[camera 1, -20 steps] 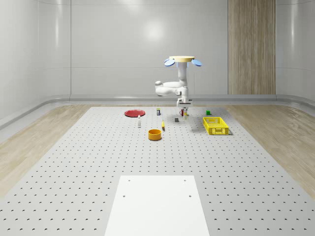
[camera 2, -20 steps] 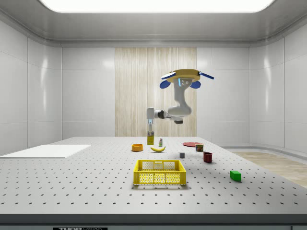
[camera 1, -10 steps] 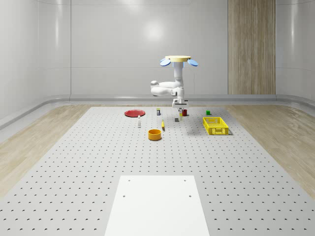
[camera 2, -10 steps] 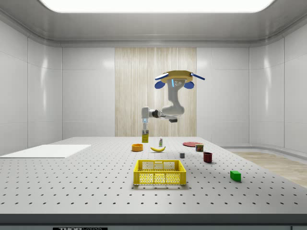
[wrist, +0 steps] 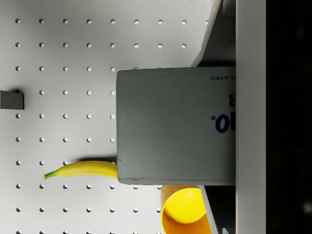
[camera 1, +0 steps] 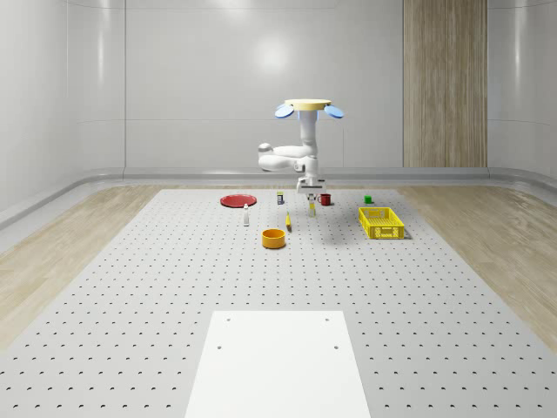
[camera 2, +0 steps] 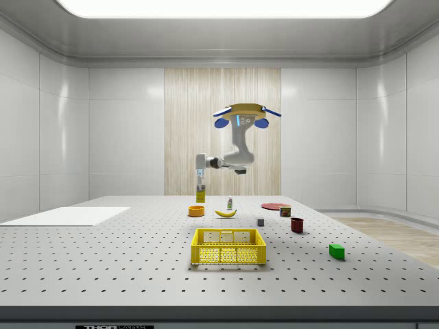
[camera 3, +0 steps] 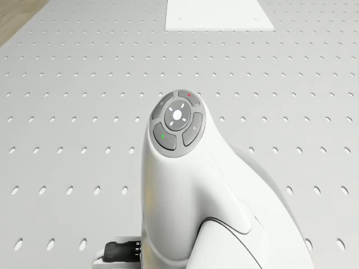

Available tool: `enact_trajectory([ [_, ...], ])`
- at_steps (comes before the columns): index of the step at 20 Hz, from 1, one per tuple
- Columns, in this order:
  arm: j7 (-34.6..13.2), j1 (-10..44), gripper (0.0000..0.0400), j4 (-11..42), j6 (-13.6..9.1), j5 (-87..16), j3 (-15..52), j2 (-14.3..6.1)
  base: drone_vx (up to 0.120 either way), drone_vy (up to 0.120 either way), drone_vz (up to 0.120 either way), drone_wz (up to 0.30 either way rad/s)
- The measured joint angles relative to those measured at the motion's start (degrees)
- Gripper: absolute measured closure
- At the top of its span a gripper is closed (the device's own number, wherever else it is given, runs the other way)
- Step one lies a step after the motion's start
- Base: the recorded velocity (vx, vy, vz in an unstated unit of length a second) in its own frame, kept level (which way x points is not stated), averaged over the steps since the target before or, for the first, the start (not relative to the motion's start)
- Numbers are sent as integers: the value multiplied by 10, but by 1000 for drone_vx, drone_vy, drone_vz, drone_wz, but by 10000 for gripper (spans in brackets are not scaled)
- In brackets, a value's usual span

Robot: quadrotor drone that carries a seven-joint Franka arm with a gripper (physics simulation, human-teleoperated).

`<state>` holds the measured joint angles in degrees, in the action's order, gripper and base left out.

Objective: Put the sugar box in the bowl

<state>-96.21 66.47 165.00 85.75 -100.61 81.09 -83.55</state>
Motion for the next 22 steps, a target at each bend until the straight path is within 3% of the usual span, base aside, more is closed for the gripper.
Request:
enact_trajectory([
  [11,-2,2,235,0,10,4,2,-11,120,-120,0,0],
  [22,-3,3,235,-1,19,8,3,-20,0,-120,0,0],
])
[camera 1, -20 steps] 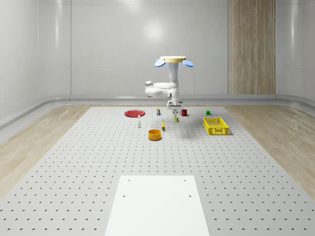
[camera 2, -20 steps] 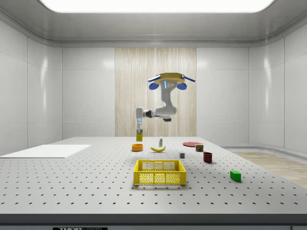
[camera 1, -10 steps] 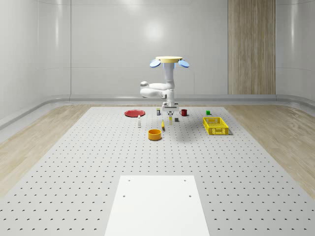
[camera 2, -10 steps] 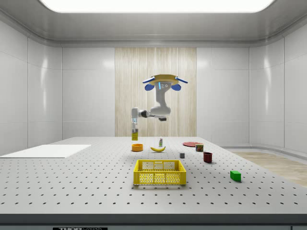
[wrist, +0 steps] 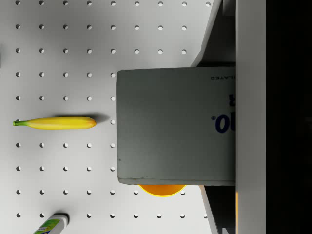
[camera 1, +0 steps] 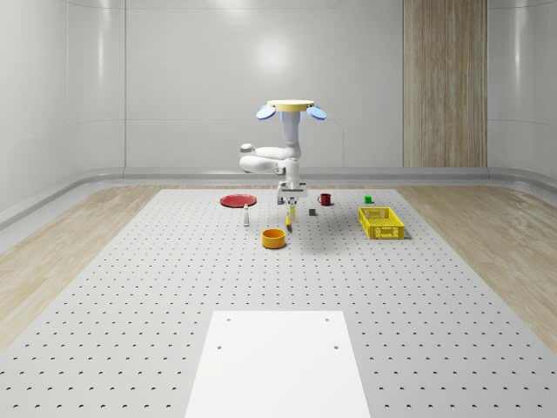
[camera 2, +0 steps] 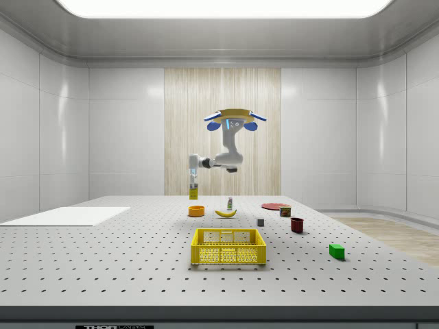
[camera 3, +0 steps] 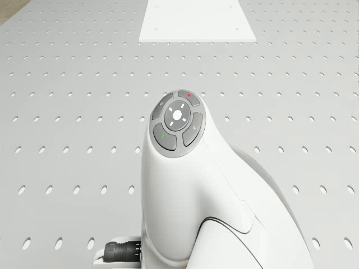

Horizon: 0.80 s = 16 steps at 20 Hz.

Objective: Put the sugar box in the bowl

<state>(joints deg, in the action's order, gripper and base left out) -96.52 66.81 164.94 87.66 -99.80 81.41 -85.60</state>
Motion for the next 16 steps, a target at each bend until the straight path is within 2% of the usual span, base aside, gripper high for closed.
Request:
enact_trajectory([
  [3,0,0,235,0,2,1,0,-2,0,-120,-107,0],
  [6,-1,1,235,0,4,2,1,-5,0,-120,-13,0],
  [9,-1,1,235,0,6,3,1,-7,0,-120,-67,0],
  [16,-2,2,235,0,11,4,2,-11,0,-120,0,0],
])
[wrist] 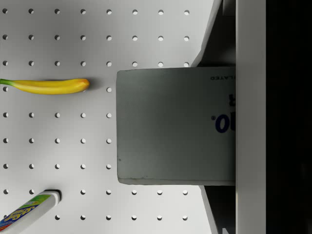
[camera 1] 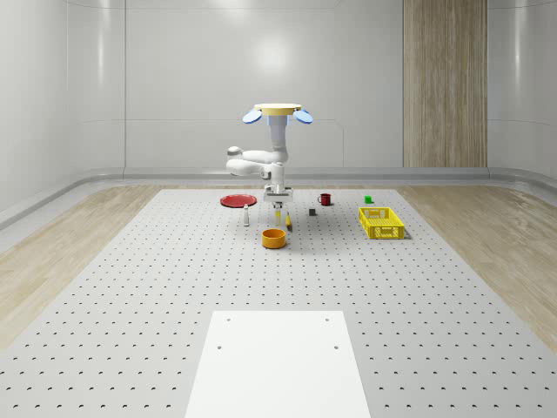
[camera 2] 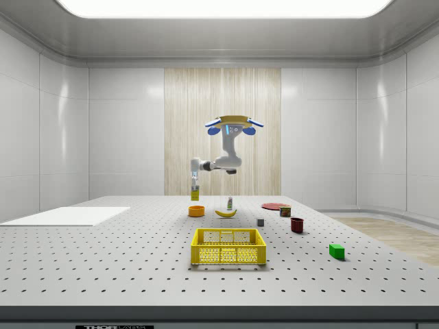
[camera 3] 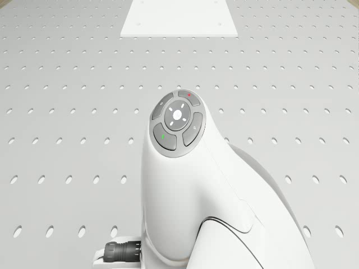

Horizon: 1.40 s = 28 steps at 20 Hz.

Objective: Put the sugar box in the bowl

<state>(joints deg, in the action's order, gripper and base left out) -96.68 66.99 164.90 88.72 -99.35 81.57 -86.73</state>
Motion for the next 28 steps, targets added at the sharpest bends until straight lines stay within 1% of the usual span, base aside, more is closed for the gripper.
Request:
enact_trajectory([
  [4,0,0,235,0,2,1,0,-2,0,-110,0,0],
  [10,-1,1,235,-1,9,-8,-10,-7,0,0,0,0],
  [19,0,9,235,-16,39,-80,-86,-12,0,0,0,0],
  [28,1,22,235,-40,63,-150,-160,-8,0,0,0,0],
])
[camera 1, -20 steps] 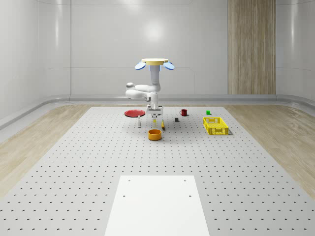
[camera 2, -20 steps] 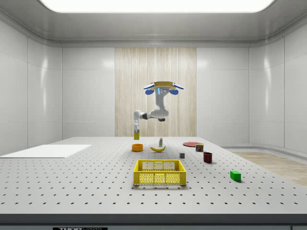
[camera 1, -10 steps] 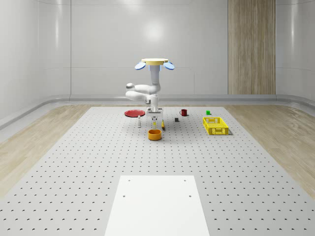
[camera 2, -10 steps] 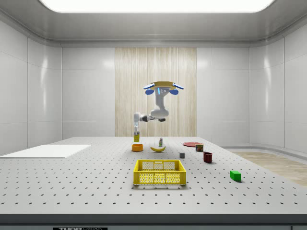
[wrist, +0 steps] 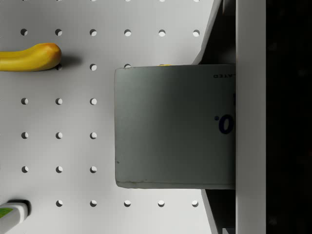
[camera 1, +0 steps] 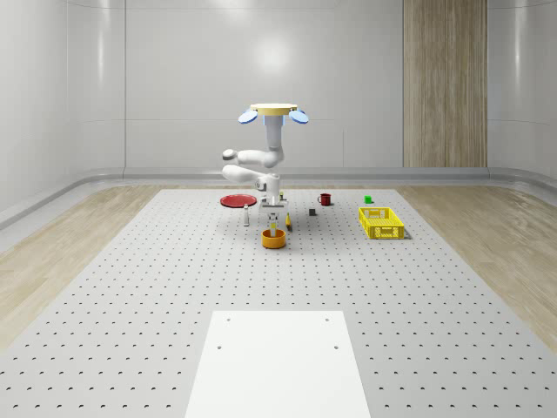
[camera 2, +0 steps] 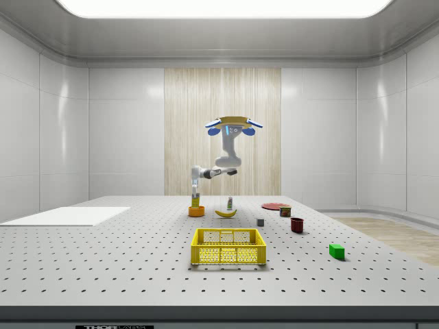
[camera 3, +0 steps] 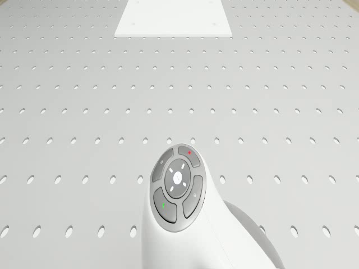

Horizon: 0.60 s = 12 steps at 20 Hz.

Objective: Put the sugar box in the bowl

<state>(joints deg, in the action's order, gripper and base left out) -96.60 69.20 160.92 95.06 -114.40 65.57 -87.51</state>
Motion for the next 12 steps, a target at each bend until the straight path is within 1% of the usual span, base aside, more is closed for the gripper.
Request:
enact_trajectory([
  [8,3,10,235,-25,16,-54,-55,13,0,0,0,0],
  [9,3,11,184,-27,17,-58,-59,14,0,0,0,0],
  [10,3,11,144,-29,18,-61,-63,16,0,0,0,0],
  [12,4,11,87,-31,19,-64,-67,19,0,0,0,0],
])
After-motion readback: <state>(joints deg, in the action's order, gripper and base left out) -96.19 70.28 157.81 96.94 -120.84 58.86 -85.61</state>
